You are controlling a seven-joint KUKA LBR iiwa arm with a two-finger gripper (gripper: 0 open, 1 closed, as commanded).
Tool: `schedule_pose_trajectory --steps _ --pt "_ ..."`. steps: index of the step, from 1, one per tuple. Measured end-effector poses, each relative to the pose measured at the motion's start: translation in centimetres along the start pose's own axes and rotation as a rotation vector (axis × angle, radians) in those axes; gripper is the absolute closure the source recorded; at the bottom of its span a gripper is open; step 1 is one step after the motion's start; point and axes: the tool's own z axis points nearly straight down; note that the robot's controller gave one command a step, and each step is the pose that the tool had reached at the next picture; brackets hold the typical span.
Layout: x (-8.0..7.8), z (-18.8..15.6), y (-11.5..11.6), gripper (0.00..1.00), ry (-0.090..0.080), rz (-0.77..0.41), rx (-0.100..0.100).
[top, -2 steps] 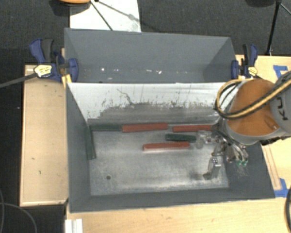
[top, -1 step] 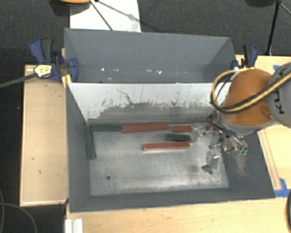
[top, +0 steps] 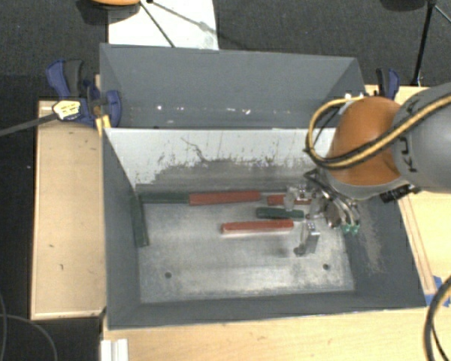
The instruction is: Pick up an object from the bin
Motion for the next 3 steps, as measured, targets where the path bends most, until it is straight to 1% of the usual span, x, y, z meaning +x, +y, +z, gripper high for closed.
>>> schedule_pose_trajectory --steps 1,2,3 --pt "2.22 2.80 4.32 1.00 -0.004 -0.113 -0.001" --pt "2.38 2.94 4.29 0.00 0.001 -0.115 0.000" --pt "2.25 2.79 4.32 1.00 -0.003 -0.120 -0.001"
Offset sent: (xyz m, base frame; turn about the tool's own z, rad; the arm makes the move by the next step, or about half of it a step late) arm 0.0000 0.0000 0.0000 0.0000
